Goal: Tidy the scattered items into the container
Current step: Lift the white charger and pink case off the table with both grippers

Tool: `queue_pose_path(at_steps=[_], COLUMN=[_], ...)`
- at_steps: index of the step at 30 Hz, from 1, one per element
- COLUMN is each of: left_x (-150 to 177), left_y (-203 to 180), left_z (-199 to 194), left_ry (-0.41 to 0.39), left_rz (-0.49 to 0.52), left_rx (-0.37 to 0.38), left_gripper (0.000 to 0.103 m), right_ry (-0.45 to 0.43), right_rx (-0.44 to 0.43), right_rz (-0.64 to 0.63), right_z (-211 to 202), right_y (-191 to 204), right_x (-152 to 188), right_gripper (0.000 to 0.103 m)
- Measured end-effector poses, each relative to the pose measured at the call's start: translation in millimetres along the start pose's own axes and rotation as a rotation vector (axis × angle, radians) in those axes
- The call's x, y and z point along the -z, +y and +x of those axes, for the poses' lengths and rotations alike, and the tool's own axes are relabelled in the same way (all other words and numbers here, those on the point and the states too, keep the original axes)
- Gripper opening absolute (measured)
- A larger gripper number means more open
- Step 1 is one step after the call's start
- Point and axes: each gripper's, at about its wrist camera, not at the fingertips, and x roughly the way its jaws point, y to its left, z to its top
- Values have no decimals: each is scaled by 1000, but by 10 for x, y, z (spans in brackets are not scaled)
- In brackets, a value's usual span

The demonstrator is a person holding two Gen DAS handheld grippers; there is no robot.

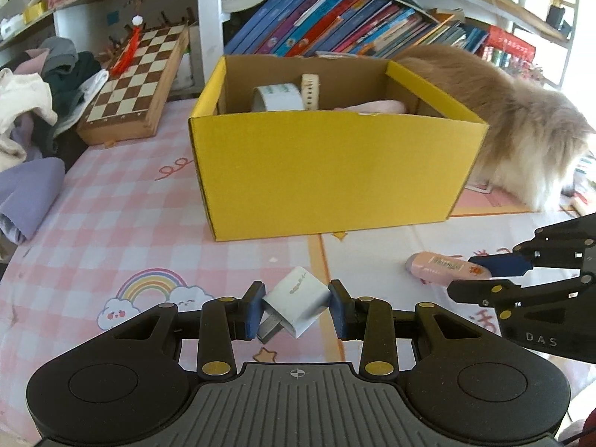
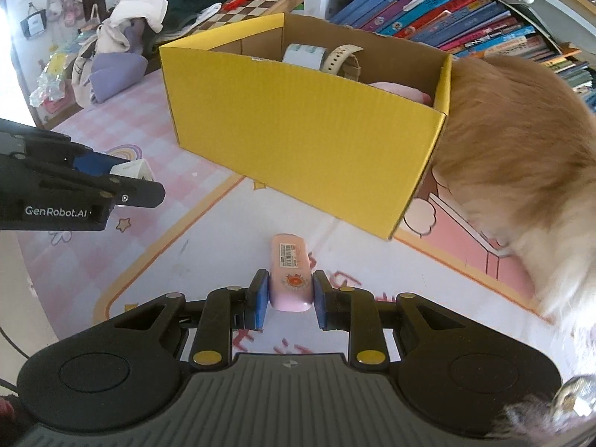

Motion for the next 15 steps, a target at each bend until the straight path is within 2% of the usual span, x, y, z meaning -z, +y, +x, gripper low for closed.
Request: queue_pose_path(at_steps=[8,15], left_x=[68,122], left_y=[-50,-55], left_z=[-146,-247], left_ry=[-19,-25], left_rz=[21,27], left_rx=[20,25], left_gripper=[35,35], right_ry=[5,78], right_rx=[31,37], right_rz=[15,53], right_z=[-123,-40], right_y=[91,111], right_x=[133,245], right_gripper=[23,23])
